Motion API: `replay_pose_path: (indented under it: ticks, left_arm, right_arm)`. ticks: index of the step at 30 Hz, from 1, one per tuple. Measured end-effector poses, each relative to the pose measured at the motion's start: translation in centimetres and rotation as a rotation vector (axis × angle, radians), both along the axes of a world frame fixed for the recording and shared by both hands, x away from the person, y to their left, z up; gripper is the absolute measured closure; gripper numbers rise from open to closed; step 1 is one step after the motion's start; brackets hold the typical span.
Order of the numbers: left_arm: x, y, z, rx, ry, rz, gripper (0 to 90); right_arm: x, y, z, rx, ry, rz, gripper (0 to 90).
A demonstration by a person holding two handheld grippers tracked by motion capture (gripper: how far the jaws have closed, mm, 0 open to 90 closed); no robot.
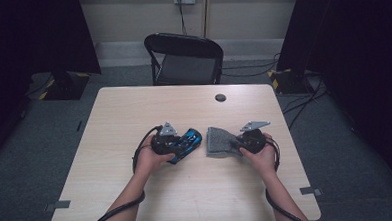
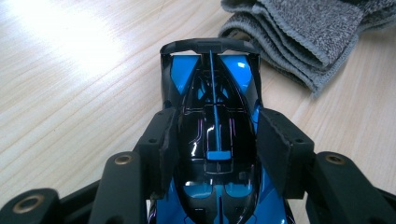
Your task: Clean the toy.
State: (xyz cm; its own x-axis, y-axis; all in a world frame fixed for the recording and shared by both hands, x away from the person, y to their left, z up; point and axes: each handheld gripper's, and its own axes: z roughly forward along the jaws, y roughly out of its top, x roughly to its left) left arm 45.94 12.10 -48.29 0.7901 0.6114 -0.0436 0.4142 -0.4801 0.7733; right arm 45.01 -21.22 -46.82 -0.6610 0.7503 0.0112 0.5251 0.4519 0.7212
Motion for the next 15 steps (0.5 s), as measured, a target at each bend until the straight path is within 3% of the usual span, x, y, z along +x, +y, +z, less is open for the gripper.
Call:
replay_pose_path:
  ticks: [10, 15]
  left_arm:
    - [0.0, 0.0, 0.0, 0.0, 0.0, -0.001, 48.9]
    - [0.1, 0.0, 0.0, 0.002, 0.002, -0.001, 48.9]
  right_arm:
    - [-0.9, 0.0, 1.3, 0.028, -0.027, 0.042, 73.7]
    - [-1.9, 0.3, 2.1, 0.034, -0.045, 0.101, 73.7]
